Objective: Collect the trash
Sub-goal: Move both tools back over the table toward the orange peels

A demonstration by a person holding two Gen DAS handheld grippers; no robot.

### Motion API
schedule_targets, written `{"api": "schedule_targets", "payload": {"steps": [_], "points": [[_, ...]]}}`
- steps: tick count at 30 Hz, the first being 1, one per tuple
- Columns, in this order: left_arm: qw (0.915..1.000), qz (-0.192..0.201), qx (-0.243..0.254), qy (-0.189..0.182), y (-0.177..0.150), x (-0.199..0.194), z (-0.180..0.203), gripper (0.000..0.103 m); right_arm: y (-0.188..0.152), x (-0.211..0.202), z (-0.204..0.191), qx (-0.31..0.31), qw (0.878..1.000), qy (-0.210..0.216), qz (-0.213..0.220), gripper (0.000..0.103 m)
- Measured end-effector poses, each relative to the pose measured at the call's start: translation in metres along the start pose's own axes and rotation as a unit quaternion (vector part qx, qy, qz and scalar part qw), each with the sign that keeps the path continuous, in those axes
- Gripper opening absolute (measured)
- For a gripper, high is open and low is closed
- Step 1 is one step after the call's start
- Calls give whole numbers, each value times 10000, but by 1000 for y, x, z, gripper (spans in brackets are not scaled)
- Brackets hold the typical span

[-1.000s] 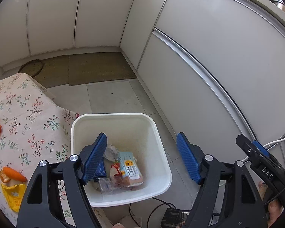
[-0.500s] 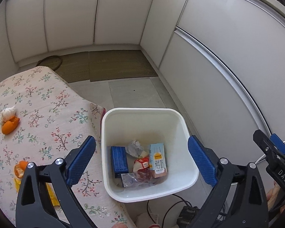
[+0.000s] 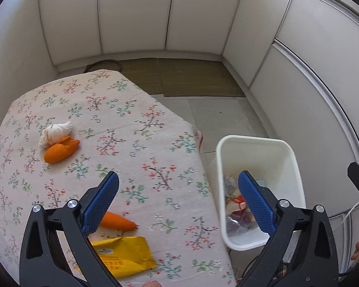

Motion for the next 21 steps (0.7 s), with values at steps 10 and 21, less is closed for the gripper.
{"api": "schedule_targets", "payload": {"steps": [10, 21], "points": [[9949, -364, 84, 940, 18, 25, -101, 96, 4, 7, -81, -707, 9974, 127, -113, 96], [9899, -1021, -226, 955, 26, 90, -186, 83, -3, 21, -146, -1469, 9876, 479, -293, 96]]}}
Point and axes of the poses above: each gripper's, at about its wrist camera, not at the fingertips, and x roughly the way its jaws point, z to its right, y to its top, the point moved 8 cm from there along x, roughly the way its jaws point, and after that the axes turned 14 degrees about -z, right-handed, at the moved point
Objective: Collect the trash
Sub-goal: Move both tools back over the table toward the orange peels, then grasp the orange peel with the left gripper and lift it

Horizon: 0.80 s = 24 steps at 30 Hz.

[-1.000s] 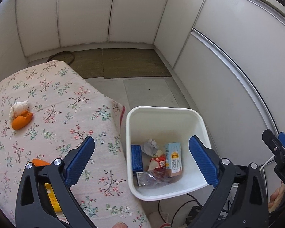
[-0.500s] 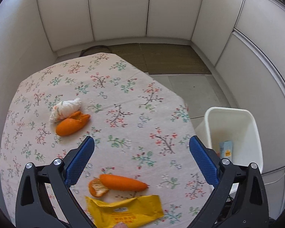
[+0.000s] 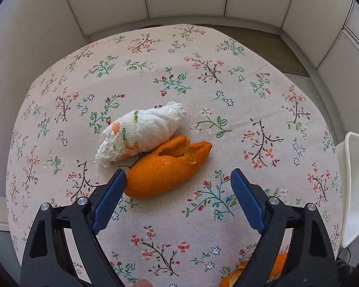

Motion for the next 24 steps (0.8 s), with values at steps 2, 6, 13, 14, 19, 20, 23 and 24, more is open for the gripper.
{"api": "schedule_targets", "payload": {"steps": [2, 6, 13, 14, 19, 20, 23, 24], "points": [[9998, 41, 83, 163, 1, 5, 0, 80, -1, 6, -14, -197, 9996, 163, -125, 96], [9995, 159, 255, 129, 2, 3, 3, 61, -7, 18, -42, -581, 9964, 511, -359, 96], [9995, 219, 225, 47, -3, -8, 1, 36, -19, 17, -94, -1508, 9810, 1150, -420, 96], [9996, 207, 179, -67, -6, -13, 0, 27, -23, 15, -103, -1716, 9768, 1218, -405, 96], [9985, 352, 26, -411, -13, -43, -4, 10, -48, 4, -146, -2789, 9451, 1661, -369, 96], [9980, 399, 0, -481, -15, -50, -7, 8, -54, 1, -154, -2970, 9377, 1762, -376, 96], [9960, 570, -70, -683, -24, -75, -13, 8, -70, -6, -178, -3489, 9154, 1969, -407, 96], [9952, 611, -76, -756, -28, -82, -15, 8, -76, -7, -185, -3642, 9087, 1994, -424, 96]]}}
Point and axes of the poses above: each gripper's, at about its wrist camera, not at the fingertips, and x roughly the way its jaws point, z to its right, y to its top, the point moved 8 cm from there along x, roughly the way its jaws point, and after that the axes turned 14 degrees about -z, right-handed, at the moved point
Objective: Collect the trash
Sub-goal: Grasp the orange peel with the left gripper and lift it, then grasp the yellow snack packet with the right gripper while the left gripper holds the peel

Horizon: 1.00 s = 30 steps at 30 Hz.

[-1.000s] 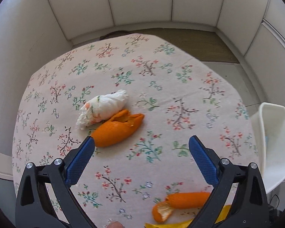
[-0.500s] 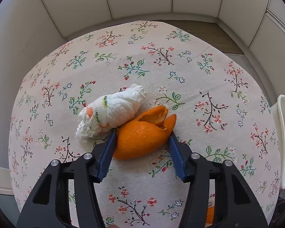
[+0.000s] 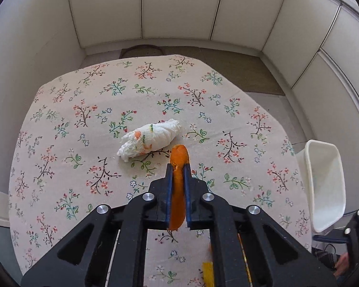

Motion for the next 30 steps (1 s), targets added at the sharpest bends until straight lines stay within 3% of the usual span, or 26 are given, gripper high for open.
{"api": "schedule_targets", "payload": {"steps": [8, 14, 16, 18, 19, 20, 21, 26, 30], "points": [[9995, 162, -20, -253, -28, -51, -16, 7, -3, 28, -26, -463, 9979, 174, -408, 96], [9993, 114, -64, -349, -46, -63, -28, 7, 0, 58, -36, -749, 9949, 73, -674, 94], [9993, 112, -78, -339, -49, -64, -33, 7, 3, 69, -37, -799, 9935, 34, -810, 83], [9993, 115, -117, -345, -51, -64, -38, 7, 4, 84, -36, -757, 9911, 59, -1094, 64], [9992, 116, -140, -347, -52, -65, -41, 7, 5, 86, -35, -713, 9911, 155, -1117, 64], [9992, 115, -170, -351, -52, -65, -44, 7, 8, 85, -34, -651, 9919, 245, -1065, 57], [9991, 114, -202, -363, -52, -65, -47, 7, 11, 84, -30, -540, 9925, 260, -1061, 41], [9985, 172, -297, -426, -50, -68, -53, 7, 26, 70, -14, -14, 9951, 544, -827, 20], [9982, 259, -296, -442, -47, -73, -51, 7, 38, 54, -8, 261, 9962, 628, -541, 15]]}}
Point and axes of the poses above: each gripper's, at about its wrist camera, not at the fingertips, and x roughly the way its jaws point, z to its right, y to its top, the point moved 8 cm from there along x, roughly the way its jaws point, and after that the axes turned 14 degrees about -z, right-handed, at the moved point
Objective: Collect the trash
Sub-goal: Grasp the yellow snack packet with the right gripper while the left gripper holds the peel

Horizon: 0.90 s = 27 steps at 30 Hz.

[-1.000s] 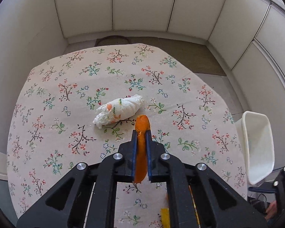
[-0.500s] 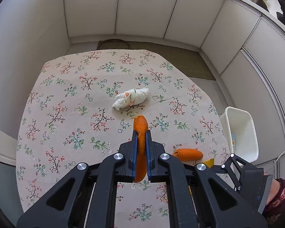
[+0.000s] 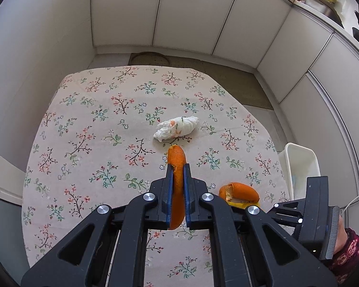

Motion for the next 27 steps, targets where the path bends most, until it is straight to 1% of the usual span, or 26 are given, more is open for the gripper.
{"api": "schedule_targets", "payload": {"steps": [6, 14, 17, 19, 20, 21, 23, 24, 25, 27], "points": [[9999, 140, -94, -20, 4, -6, 0, 7, 14, -32, -1, 251, 9985, 58, 489, 10], [9991, 384, -146, -128, 12, -21, 7, 7, 28, -63, 2, 551, 9935, -30, 1001, 10], [9989, 420, -91, -188, 15, -24, 13, 7, 28, -68, 3, 578, 9931, 37, 1019, 10], [9990, 412, -82, -162, 15, -23, 14, 7, 26, -64, 7, 662, 9930, -61, 974, 12], [9990, 408, -71, -146, 14, -22, 14, 7, 25, -59, 9, 694, 9934, -63, 909, 23], [9991, 405, -61, -132, 13, -21, 14, 7, 24, -53, 9, 725, 9941, 1, 801, 54], [9992, 381, -67, -131, 13, -18, 12, 7, 22, -39, 15, 933, 9932, -110, 685, 80], [9992, 366, -91, -133, 13, -16, 11, 7, 22, -30, 17, 1018, 9930, -70, 600, 80], [9992, 353, -125, -148, 14, -15, 8, 7, 22, -21, 18, 1121, 9926, 76, 470, 80], [9991, 349, -148, -179, 15, -15, 5, 7, 22, 0, 24, 1468, 9877, 518, 142, 82]]}}
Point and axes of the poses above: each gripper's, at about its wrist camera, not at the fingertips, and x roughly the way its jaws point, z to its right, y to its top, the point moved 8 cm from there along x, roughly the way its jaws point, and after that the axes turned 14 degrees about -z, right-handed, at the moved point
